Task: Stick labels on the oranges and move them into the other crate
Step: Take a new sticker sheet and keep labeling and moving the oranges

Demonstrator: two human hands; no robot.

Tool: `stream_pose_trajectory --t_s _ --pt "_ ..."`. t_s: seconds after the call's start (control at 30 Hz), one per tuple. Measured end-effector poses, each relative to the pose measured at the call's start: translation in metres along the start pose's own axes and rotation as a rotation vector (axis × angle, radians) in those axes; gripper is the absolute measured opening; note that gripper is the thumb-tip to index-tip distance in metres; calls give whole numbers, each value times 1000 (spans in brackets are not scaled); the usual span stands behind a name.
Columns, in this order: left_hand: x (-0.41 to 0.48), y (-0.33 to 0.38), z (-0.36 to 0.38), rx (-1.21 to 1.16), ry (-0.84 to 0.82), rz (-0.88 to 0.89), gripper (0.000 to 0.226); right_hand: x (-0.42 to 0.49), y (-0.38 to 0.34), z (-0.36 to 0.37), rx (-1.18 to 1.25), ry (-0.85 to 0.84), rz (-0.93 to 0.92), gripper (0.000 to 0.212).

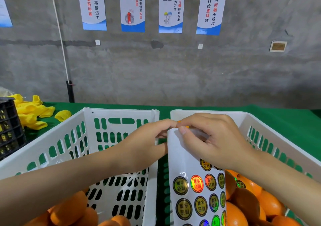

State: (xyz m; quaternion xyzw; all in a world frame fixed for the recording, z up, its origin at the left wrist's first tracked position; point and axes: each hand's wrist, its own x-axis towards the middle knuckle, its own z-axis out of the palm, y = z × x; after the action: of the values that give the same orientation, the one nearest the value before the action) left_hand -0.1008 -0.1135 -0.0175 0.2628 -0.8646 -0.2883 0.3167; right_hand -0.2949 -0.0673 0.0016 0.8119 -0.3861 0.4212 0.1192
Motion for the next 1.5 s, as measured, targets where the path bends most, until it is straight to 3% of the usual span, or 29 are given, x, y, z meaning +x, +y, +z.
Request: stream_pose_trajectory --t_s 0.1,0.2,0.3,0.5,0.7,0.77,0.93,1.13,1.3,1.5 --pt "-3 3 5 72 -114 -35 22 -1 0 0 -8 -16 18 38" --pt "-3 2 5 89 -93 -54 34 -1 -1 0 -17 -23 40 39" --pt "-4 -1 3 88 -51 -123 22 0 -1 1 -5 -20 113 39" --pt "-4 18 -4 -235 -75 -206 48 0 12 5 -10 48 312 20" --pt "-3 14 -2 -385 -203 -230 20 2 11 6 28 100 336 21" --pt "-2 12 -4 -374 -172 -266 20 2 10 5 31 128 346 22" --pt "3 7 -4 -410 110 -390 21 6 12 2 -71 172 340 37" --pt "7 5 -6 -525 320 -415 15 4 10 3 -242 225 248 23" --pt "7 6 -6 -595 326 -388 23 1 8 7 -264 127 137 28" --pt "4 8 -5 -615 207 -340 33 1 7 7 -219 131 98 31"
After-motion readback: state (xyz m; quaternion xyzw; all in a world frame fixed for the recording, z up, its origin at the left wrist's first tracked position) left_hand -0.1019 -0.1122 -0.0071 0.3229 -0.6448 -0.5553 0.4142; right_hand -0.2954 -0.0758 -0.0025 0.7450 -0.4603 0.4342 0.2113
